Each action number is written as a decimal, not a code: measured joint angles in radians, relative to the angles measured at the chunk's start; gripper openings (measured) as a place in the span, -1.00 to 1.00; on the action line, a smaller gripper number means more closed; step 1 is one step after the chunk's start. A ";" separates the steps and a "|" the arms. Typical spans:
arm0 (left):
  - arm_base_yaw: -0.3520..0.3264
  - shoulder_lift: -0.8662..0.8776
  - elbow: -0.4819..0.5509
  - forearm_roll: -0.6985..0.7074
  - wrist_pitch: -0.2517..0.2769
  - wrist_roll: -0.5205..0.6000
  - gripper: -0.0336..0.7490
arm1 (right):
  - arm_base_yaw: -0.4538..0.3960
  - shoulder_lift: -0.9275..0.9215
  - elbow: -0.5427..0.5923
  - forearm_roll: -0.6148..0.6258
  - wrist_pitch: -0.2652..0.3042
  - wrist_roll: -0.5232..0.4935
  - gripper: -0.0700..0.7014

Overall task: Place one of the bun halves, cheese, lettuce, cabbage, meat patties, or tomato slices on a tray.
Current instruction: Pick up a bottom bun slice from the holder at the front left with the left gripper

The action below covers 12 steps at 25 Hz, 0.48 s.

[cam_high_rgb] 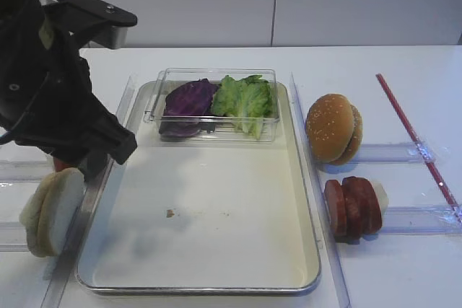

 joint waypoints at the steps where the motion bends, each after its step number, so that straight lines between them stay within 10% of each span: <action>1: 0.000 0.012 0.000 0.000 0.000 0.000 0.18 | 0.000 0.000 0.000 0.000 0.000 0.000 0.41; 12: 0.000 0.103 -0.002 -0.004 -0.003 -0.040 0.18 | 0.000 0.000 0.000 0.000 -0.002 0.000 0.41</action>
